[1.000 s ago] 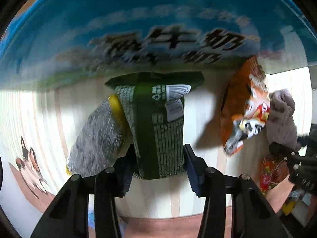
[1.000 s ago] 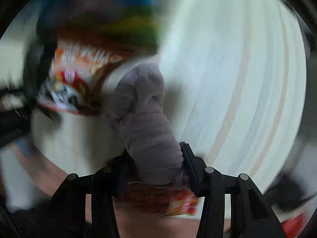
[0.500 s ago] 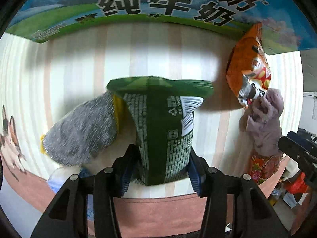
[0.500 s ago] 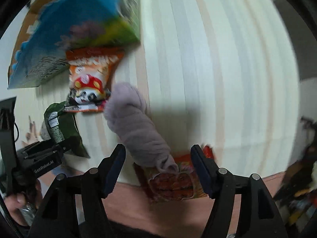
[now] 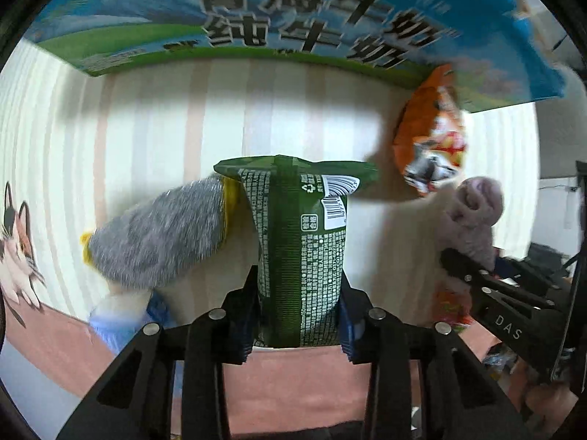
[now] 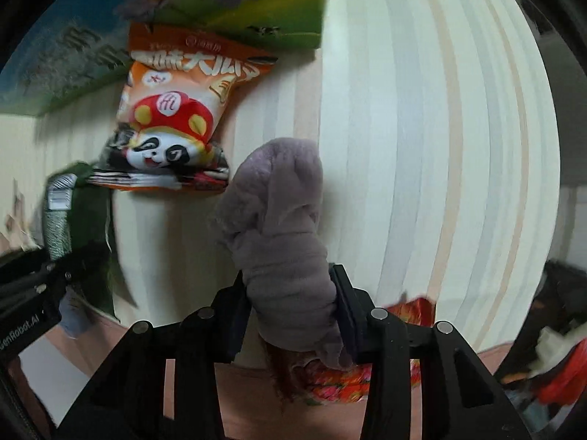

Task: Organize soft objects
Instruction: 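Carry the sock and green bag into the box and open both tools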

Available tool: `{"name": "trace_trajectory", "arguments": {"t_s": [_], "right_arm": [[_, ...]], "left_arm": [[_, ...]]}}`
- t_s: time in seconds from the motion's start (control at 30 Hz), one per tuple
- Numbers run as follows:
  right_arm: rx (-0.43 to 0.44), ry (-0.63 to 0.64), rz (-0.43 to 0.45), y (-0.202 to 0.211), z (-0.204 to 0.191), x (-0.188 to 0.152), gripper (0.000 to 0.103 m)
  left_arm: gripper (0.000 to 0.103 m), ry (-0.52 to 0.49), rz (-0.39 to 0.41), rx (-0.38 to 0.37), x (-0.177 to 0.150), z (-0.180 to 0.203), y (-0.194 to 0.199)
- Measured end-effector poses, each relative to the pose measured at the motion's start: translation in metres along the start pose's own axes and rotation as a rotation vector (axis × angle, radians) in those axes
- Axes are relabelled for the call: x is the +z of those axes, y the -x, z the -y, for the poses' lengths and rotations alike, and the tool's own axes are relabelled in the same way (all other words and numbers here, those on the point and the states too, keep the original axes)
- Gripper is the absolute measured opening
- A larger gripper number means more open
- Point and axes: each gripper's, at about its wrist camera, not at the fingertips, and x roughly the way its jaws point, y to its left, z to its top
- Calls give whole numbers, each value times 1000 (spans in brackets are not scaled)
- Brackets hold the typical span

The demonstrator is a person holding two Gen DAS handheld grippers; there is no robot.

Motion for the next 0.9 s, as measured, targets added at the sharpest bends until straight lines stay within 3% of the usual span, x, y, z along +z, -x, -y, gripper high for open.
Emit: {"name": "trace_trajectory", "arguments": {"t_s": [0.27,0.43,0.53,0.67,0.8,0.9], "right_arm": [[231,-70,63,65,29,-39,43],[327,-46,161,136,21,-48,43],[369,-37,231,183,12,-38,43],[366,-37,322,224,-19,7,43],[322,-81,337,222,-53,55,43],[293,-127,289,190,-58,91,43]], "left_arm": [[33,-22,113,-84,-17,-4,71],[33,-56,237,-140,-11,0,150],[33,-75,292,-141,13,13,184],[33,-69,350,-85,71,12,216],[33,-28,338,-18,137,-6,214],[33,-6,291,1,172,-21,196]]}}
